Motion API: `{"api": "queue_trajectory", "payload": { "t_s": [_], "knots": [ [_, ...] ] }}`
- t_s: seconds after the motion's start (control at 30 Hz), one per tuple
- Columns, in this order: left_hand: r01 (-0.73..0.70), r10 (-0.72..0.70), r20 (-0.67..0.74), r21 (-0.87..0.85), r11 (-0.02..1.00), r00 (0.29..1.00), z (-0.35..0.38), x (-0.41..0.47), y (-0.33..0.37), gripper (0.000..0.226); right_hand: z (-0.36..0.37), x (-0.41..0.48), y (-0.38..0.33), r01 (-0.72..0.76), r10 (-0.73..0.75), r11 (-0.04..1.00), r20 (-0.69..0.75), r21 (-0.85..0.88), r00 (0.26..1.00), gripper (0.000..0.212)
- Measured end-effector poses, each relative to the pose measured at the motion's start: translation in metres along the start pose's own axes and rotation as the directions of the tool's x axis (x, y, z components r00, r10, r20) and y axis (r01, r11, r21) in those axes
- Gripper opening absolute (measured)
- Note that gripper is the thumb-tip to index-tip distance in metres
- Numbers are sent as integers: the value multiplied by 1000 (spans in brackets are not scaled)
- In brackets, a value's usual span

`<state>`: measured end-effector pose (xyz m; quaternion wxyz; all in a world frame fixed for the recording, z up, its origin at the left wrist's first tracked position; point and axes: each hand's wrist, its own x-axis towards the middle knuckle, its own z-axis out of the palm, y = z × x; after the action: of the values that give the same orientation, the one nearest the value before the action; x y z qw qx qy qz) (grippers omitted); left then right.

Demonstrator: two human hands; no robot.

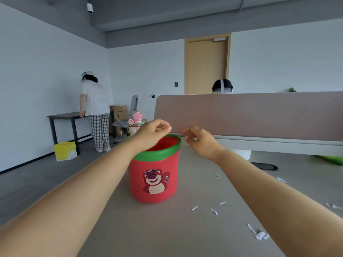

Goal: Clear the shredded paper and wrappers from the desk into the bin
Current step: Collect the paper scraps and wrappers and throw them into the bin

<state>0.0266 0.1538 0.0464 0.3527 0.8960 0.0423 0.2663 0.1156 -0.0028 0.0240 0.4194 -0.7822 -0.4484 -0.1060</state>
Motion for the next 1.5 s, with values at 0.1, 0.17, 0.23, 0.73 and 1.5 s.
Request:
{"api": "queue_trajectory", "payload": {
  "t_s": [0.1, 0.17, 0.23, 0.73, 1.5],
  "knots": [
    [-200, 204, -32, 101, 975, 978, 39, -6, 25, 19, -32, -29, 23, -66, 64, 997, -49, -34, 997, 29],
    [-349, 354, -15, 145, 926, 935, 72, -10, 41, 17, -57, -56, 44, -141, 137, 989, -75, -50, 988, 28],
    [-438, 437, 34, 128, 890, 899, 112, -17, 53, 18, -81, -88, 70, -231, 220, 968, -106, -98, 970, 27],
    [160, -477, 347, 649, 744, 807, 253, -84, 37, 78, -187, -299, 167, -664, 627, 665, -227, -343, 745, 29],
    [-453, 59, 775, 304, 838, 630, 357, -118, 136, 100, -210, -383, 147, -654, 820, 424, -40, -627, 571, 108]
  ]
}}
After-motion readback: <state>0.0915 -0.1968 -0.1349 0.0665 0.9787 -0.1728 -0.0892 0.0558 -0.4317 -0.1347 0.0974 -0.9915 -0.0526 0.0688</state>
